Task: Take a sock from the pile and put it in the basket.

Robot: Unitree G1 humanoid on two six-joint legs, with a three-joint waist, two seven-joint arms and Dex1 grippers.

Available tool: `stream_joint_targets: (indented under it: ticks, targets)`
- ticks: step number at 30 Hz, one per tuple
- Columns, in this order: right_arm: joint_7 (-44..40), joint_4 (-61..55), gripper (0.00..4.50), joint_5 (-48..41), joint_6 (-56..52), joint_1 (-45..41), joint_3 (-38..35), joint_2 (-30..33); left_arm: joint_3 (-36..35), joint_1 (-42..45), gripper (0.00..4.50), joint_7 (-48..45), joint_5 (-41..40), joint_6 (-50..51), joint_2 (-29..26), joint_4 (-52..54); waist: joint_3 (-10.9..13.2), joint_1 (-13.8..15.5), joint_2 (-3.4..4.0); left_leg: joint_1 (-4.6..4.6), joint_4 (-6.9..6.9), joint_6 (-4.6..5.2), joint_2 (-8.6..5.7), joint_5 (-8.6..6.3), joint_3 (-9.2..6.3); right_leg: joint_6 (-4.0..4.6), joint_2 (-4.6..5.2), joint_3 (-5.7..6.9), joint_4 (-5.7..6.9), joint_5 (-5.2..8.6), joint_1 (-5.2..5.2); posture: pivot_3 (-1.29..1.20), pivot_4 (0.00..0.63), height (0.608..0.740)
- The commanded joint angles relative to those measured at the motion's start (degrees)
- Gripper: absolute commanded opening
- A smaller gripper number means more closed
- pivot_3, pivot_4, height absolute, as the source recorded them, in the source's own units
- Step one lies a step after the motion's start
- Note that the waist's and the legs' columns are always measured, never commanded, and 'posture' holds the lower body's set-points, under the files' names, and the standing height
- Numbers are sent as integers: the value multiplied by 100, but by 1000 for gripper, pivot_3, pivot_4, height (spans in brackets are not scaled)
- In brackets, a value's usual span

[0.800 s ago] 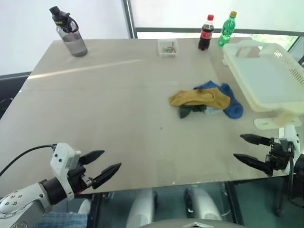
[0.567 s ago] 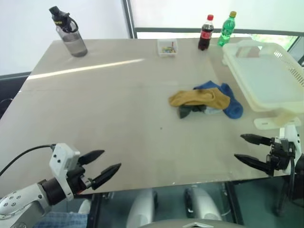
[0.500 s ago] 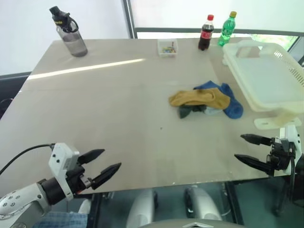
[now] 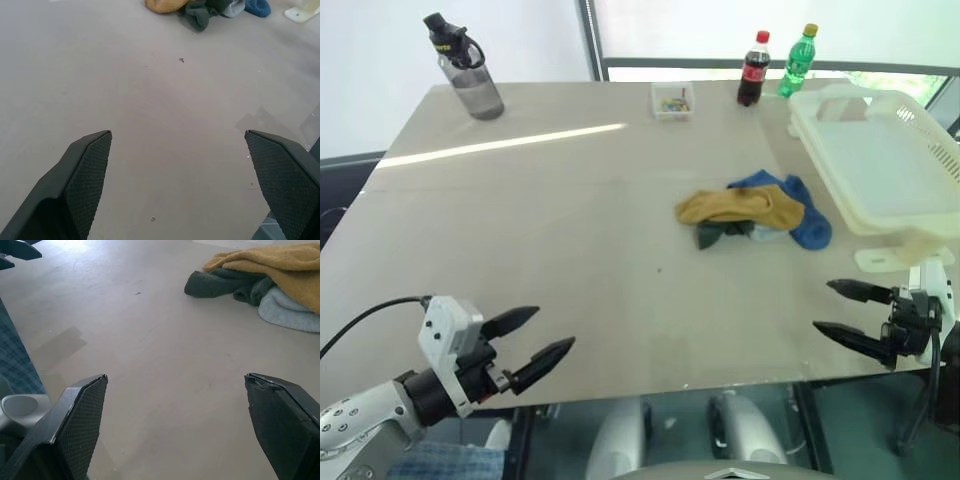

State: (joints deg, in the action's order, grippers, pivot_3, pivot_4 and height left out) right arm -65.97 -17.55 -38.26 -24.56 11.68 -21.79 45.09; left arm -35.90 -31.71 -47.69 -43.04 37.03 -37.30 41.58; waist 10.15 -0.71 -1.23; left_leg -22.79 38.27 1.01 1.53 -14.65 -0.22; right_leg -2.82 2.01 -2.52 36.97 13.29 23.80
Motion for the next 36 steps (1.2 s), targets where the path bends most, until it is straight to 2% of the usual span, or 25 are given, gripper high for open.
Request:
stream_joint_targets:
  ticks: [1,9,19,25,31,34,36]
  targets:
    - [-4,-169,4476,-82,106,-32,-173,54,-44,3,4500,-30,-97,-115,-68,39,0,0,0,0,0,0,0,0,0,0,0,0,0,0,0,0,150,740]
    - [304,-59,4476,127,3,-226,44,51,-71,147,4500,-100,-394,-28,-221,35,0,-1,0,0,0,0,0,0,0,0,0,0,0,0,0,0,150,740]
    - [2740,-273,4476,965,-844,-1963,1264,-946,88,982,4500,251,-1273,384,-791,308,3,-12,9,0,0,0,-2,0,0,7,-8,-2,3,-5,3,0,150,740]
    - [3930,215,4476,1304,-1668,-3091,1539,-1537,163,1514,4500,579,-1708,624,-1172,384,5,-8,6,-8,-1,0,-11,1,-3,26,-7,-2,2,-16,5,0,150,740]
    - [4425,804,4476,1467,-1879,-3802,1627,-2065,212,1727,4500,735,-1995,744,-1377,367,5,-21,8,-8,-8,0,-13,1,-1,27,-7,-3,4,-17,10,0,150,740]
    - [4584,1083,3637,1482,-1981,-4057,1610,-2306,203,1816,4500,751,-2016,767,-1460,303,5,-26,9,-11,-8,0,-14,1,-1,27,-8,-4,4,-18,14,0,150,740]
    - [4604,1151,2656,1526,-1984,-4108,1627,-2365,199,1836,4500,766,-2012,765,-1484,289,5,-22,9,-11,-8,0,-14,1,-2,27,-9,-3,5,-18,14,0,150,740]
